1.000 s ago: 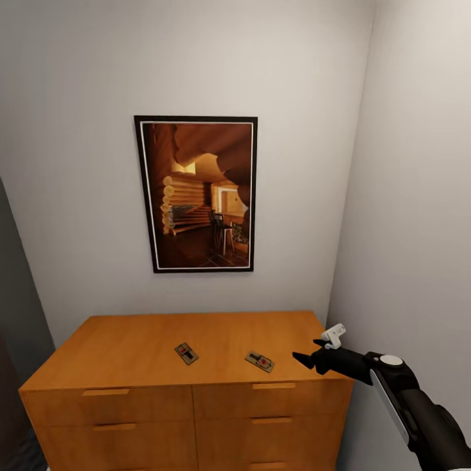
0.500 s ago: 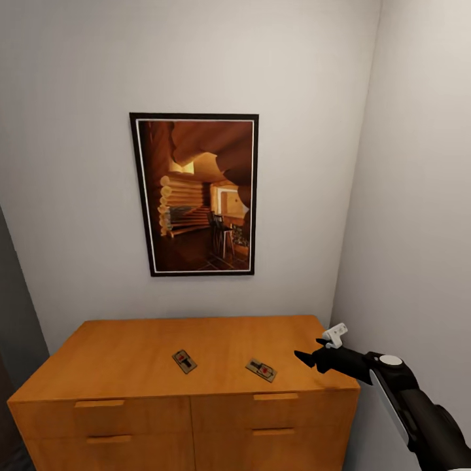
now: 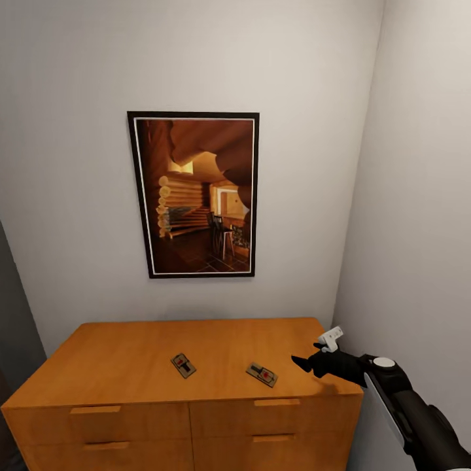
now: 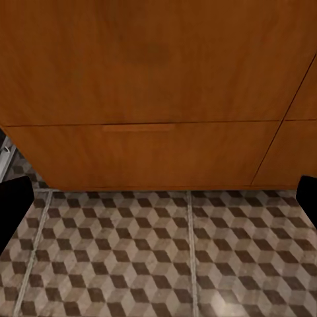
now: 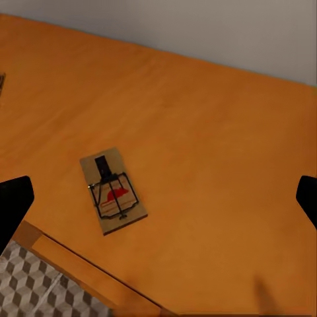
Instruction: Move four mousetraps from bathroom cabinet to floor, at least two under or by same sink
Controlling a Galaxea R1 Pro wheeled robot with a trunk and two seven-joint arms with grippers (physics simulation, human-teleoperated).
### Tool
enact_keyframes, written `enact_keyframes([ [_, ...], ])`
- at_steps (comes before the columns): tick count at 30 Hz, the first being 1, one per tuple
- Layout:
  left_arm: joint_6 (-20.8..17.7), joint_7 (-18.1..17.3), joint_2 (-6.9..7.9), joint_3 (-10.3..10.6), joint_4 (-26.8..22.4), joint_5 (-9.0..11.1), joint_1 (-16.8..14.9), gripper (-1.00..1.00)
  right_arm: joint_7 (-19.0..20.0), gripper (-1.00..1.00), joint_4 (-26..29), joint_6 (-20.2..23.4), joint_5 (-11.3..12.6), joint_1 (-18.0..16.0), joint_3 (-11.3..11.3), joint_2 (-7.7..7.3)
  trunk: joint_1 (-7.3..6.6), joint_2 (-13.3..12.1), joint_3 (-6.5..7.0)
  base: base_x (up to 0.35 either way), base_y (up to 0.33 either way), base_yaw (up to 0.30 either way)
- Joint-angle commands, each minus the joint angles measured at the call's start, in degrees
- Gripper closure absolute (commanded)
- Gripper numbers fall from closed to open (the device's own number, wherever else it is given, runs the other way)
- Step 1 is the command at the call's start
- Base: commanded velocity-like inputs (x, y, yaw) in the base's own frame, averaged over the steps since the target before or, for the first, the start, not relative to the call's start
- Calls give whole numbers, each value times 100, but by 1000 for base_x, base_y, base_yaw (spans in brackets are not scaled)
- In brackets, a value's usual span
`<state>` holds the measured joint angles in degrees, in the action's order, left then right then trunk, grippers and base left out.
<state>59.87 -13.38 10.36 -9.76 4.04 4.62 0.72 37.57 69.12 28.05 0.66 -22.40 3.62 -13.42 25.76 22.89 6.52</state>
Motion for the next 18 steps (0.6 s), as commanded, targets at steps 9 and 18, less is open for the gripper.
enact_keyframes([
  [9,13,-60,1,-17,9,48,-1,-100,20,-100,-132,41,13,-2,203,-1,2,3,-1,3,0,0],
  [18,13,-59,1,-17,9,48,-1,-100,246,-100,-151,15,47,-2,298,-2,2,3,-1,0,0,0],
])
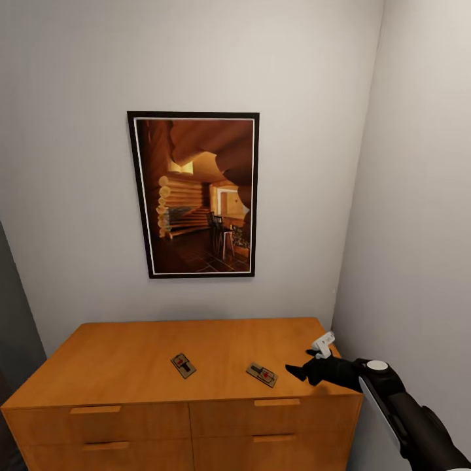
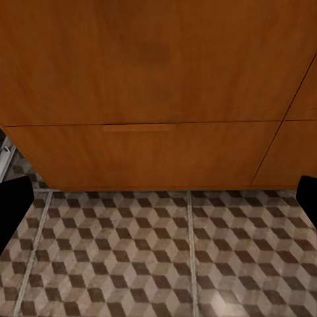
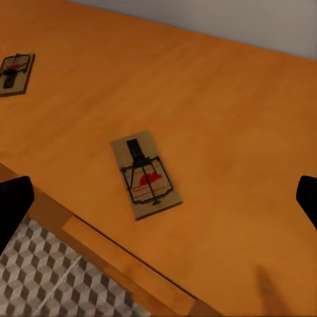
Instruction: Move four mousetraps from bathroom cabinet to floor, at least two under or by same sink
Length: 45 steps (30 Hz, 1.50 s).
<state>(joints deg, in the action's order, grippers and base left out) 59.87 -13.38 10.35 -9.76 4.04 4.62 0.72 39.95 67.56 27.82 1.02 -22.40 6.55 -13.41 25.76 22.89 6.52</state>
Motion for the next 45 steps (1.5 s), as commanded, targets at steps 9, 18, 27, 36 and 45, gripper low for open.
enact_keyframes([
  [9,13,-60,-2,-17,9,46,-1,-100,994,-100,5,23,-4,-1,-10,-4,2,3,-1,0,0,0],
  [18,13,-60,0,-17,9,47,-1,-100,1208,-100,3,21,-26,-1,-14,-4,2,3,-1,0,0,0],
  [27,13,-52,-1,-17,9,47,-1,-100,1101,-100,9,21,-43,-1,-24,-10,2,3,-1,0,0,0],
  [36,13,-51,0,-17,9,47,-1,-100,574,-100,8,26,-54,-1,-17,-12,2,3,-1,0,0,0],
  [45,13,-51,-2,-17,9,47,-1,-100,269,-100,7,159,-64,-1,-13,-12,2,3,-1,0,0,0],
])
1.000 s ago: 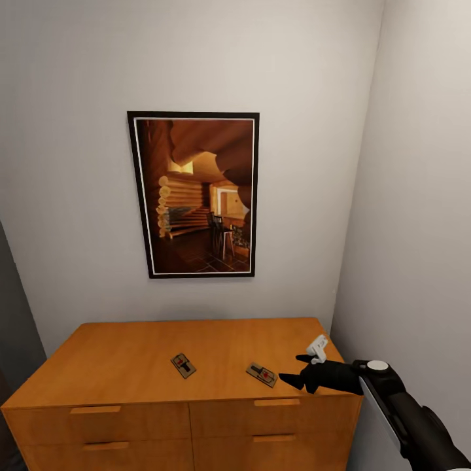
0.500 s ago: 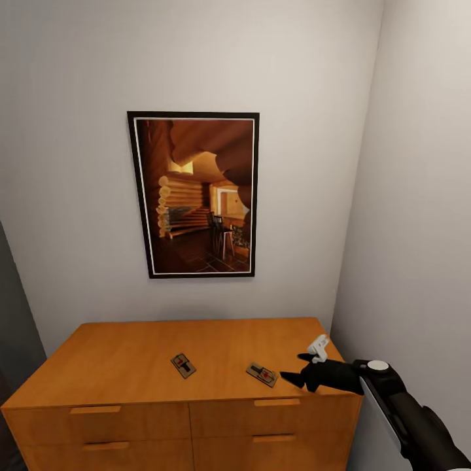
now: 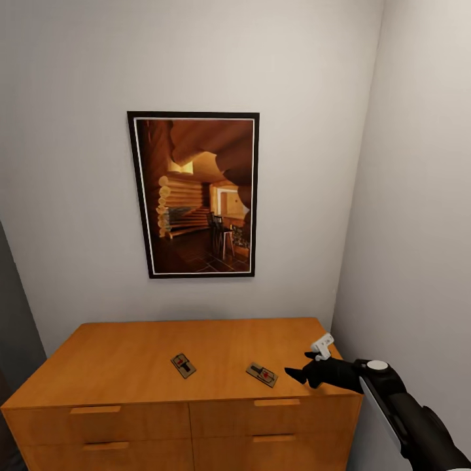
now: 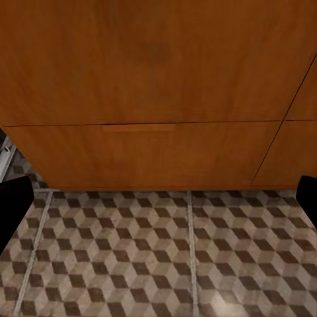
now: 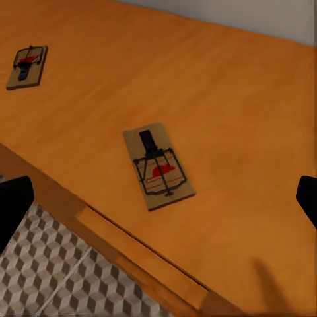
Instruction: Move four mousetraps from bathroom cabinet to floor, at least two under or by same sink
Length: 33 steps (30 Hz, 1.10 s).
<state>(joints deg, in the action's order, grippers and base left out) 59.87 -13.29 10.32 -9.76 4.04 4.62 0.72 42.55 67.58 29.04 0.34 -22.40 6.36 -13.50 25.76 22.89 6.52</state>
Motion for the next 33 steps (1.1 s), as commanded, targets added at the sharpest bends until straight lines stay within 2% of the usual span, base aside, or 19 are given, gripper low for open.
enact_keyframes([
  [1,13,-59,2,-18,9,48,-1,-100,-2,-100,6,86,-5,-2,5,-5,2,3,-1,0,0,0],
  [6,13,-59,2,-18,9,48,-1,-100,-31,-100,25,341,-137,-2,5,-6,2,3,-1,0,0,0],
  [13,13,-59,-1,-19,9,48,-1,-100,-43,-100,98,476,-550,-2,13,2,2,3,-1,0,0,0],
  [18,13,-59,-3,-20,9,48,-1,-100,-44,-100,426,623,-1037,-2,19,5,2,3,-1,0,0,0],
  [20,13,-59,-6,-19,9,48,-1,-100,-44,-100,593,767,-1239,-2,20,5,2,3,-1,0,0,0],
  [21,13,-59,-9,-18,9,48,-1,-100,-38,-100,742,932,-1436,-2,21,5,2,3,-1,0,0,0],
  [24,13,-59,-18,-18,9,48,-1,-100,-1,-100,1016,1161,-1676,-2,17,5,2,3,-1,0,0,0],
  [29,13,-59,-52,-18,9,48,-1,-100,167,-100,1270,1275,-1782,-2,9,5,2,3,-1,0,0,0],
  [33,13,-59,-67,-18,9,46,-1,-100,562,-100,1361,1325,-1807,-2,13,7,2,3,-1,0,0,0],
])
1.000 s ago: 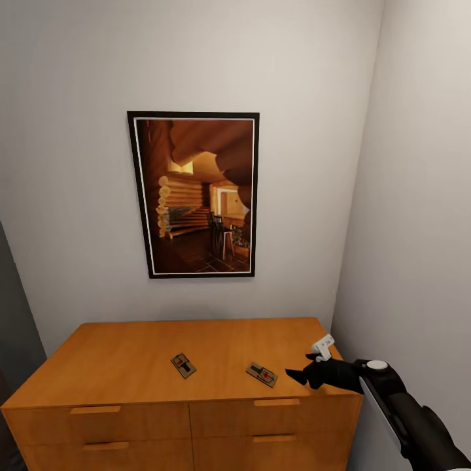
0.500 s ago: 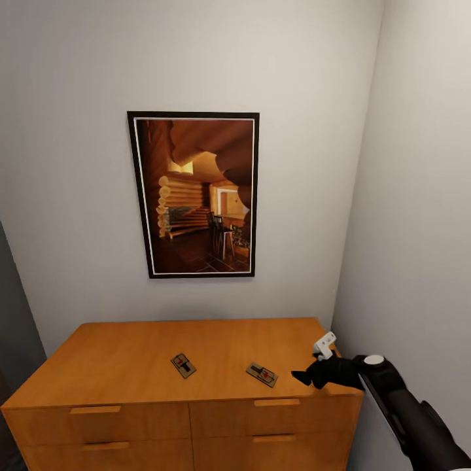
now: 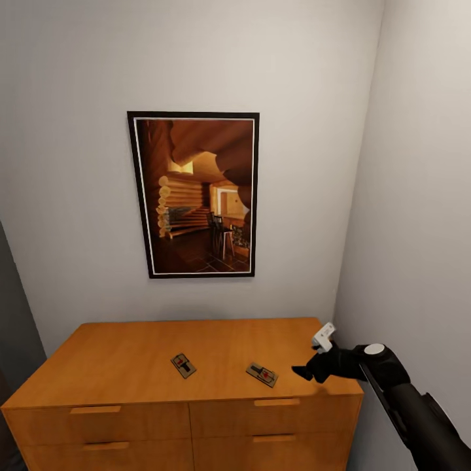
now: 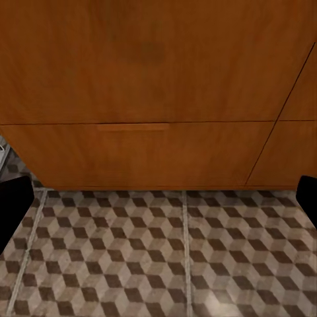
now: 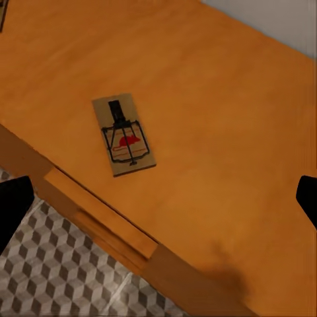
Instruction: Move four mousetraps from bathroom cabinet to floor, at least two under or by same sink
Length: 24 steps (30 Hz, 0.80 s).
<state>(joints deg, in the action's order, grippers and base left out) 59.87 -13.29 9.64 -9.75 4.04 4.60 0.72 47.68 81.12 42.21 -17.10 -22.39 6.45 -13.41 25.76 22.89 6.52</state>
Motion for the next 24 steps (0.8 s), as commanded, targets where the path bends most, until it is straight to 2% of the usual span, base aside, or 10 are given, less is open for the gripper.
enact_keyframes([
  [1,13,-59,0,-18,9,46,-1,-100,125,-100,14,13,-64,-3,4,-3,2,3,-1,0,0,0],
  [7,13,-59,-5,-18,9,48,-1,-100,391,-100,44,36,-75,-3,11,16,2,3,-1,0,0,0],
  [24,13,-55,-14,-18,9,49,-1,-100,514,-100,61,24,-77,-3,-2,31,2,3,-1,0,0,0],
])
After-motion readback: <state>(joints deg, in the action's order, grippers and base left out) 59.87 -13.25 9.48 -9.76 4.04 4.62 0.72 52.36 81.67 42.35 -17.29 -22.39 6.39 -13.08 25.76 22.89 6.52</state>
